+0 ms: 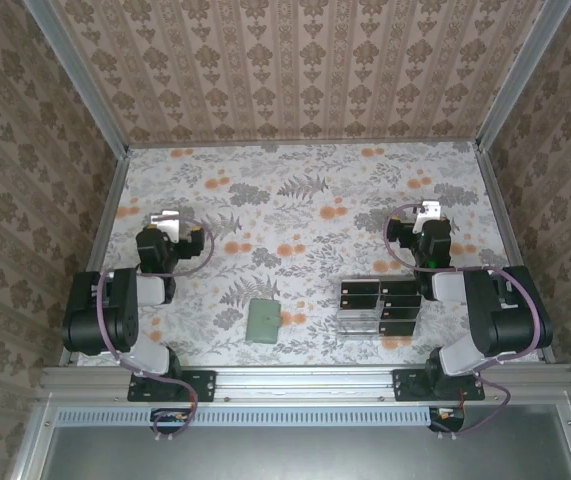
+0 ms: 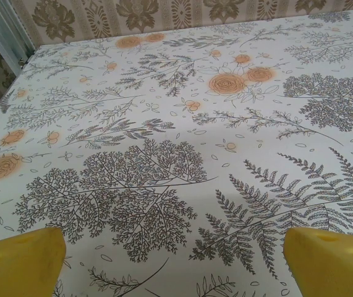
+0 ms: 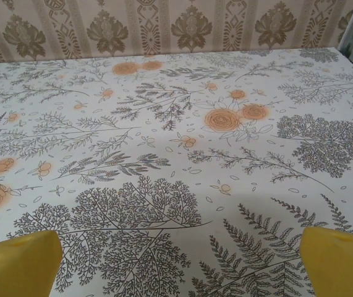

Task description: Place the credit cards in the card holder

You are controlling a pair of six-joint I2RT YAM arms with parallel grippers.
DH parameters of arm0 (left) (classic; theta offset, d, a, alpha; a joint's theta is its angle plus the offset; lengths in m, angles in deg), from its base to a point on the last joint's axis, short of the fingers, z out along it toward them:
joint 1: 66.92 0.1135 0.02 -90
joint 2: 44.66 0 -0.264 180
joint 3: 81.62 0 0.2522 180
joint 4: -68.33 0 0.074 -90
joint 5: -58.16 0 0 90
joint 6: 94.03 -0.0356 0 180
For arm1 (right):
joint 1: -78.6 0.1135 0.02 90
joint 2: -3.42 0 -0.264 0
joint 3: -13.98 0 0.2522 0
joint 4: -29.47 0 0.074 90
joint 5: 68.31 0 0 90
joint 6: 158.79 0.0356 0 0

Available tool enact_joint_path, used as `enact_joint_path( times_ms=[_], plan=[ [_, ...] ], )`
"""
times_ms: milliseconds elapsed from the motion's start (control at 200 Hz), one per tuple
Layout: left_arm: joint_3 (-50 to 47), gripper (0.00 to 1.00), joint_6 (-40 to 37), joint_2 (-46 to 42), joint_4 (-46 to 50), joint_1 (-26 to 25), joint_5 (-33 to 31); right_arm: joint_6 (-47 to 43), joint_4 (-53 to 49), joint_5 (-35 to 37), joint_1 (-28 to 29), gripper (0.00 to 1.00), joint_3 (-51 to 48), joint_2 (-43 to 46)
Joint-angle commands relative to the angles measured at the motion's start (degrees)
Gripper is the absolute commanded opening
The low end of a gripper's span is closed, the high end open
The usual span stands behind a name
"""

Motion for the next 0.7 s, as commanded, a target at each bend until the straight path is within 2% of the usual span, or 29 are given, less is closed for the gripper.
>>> enact_joint_path(
  times_ms=[0,695],
  plan=[
    [1.3,1.0,0.8,0.3,0.0,-0.2,1.1,-0.2,0.0,-0.1,0.1,1.0,-0.3,-0.5],
    [0.9,1.0,1.0,-1.2,0.2,-0.2,0.7,0.3,-0.1,-0.5,-0.4,1.0,-0.5,-0.2]
  ],
)
